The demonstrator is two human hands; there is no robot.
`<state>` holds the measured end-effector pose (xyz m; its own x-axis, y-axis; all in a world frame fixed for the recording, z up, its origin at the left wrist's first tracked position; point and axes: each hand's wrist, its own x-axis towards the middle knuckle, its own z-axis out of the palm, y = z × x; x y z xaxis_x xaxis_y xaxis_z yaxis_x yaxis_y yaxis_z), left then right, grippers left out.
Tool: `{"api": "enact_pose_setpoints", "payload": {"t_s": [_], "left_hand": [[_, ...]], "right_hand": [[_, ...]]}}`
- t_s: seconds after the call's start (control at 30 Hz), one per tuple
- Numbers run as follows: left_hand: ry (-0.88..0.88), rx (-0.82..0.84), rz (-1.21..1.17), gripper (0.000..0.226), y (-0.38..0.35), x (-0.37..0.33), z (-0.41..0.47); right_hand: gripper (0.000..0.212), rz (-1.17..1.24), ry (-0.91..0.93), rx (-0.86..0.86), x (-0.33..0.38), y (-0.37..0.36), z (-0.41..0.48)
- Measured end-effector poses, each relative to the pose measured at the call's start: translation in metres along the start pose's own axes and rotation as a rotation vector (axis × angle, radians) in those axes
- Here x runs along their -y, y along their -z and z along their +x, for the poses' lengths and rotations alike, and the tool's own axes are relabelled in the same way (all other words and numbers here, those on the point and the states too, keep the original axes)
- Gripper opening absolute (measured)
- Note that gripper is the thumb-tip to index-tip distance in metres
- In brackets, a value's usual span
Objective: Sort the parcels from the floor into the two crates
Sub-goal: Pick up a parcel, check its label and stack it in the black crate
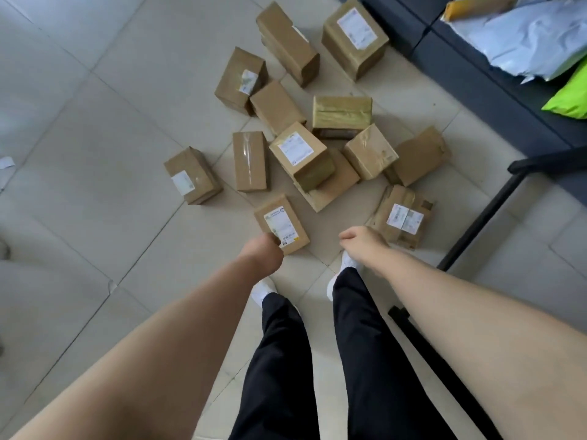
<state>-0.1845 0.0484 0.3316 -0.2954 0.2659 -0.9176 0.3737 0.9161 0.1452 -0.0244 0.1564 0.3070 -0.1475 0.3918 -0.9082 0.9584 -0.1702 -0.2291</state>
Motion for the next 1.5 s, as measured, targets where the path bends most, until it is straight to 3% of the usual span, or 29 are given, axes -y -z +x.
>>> {"api": "enact_pose_setpoints", "payload": {"t_s": [0.23, 0.47, 0.57, 0.67, 0.8, 0.9, 1.03, 1.23, 1.37, 1.5], "left_hand": [[-0.004, 0.024, -0.087, 0.049, -0.034, -0.056, 0.086], [0.047, -0.025, -0.041, 0.046, -0.045, -0.048, 0.158], [0.071, 0.030, -0.024, 0.040, -0.058, -0.043, 0.183], [0.068, 0.115, 0.004, 0.037, -0.083, -0.053, 0.203], [-0.009, 0.093, 0.060, 0.029, -0.129, -0.093, 0.223], [-0.073, 0.098, 0.106, 0.048, -0.165, -0.125, 0.242], [-0.154, 0.119, 0.181, 0.053, -0.207, -0.161, 0.279], [-0.206, 0.222, 0.251, 0.063, -0.259, -0.190, 0.334], [-0.251, 0.268, 0.134, 0.075, -0.279, -0.200, 0.355], [-0.200, 0.318, -0.035, 0.080, -0.294, -0.200, 0.371]], "right_hand": [[0.035, 0.050, -0.002, -0.026, -0.019, 0.015, 0.086], [0.035, 0.161, 0.000, -0.036, -0.016, 0.007, 0.164], [0.034, 0.240, 0.014, -0.032, -0.021, 0.000, 0.187], [0.033, 0.317, -0.038, -0.054, -0.050, 0.000, 0.204], [0.034, 0.290, -0.166, -0.155, -0.122, 0.012, 0.227], [0.033, 0.273, -0.268, -0.225, -0.177, 0.023, 0.243], [0.031, 0.341, -0.310, -0.263, -0.226, 0.023, 0.273], [0.053, 0.488, -0.413, -0.436, -0.262, 0.017, 0.331], [0.069, 0.696, -0.458, -0.496, -0.278, 0.012, 0.358], [0.049, 0.870, -0.453, -0.534, -0.280, 0.008, 0.362]]}}
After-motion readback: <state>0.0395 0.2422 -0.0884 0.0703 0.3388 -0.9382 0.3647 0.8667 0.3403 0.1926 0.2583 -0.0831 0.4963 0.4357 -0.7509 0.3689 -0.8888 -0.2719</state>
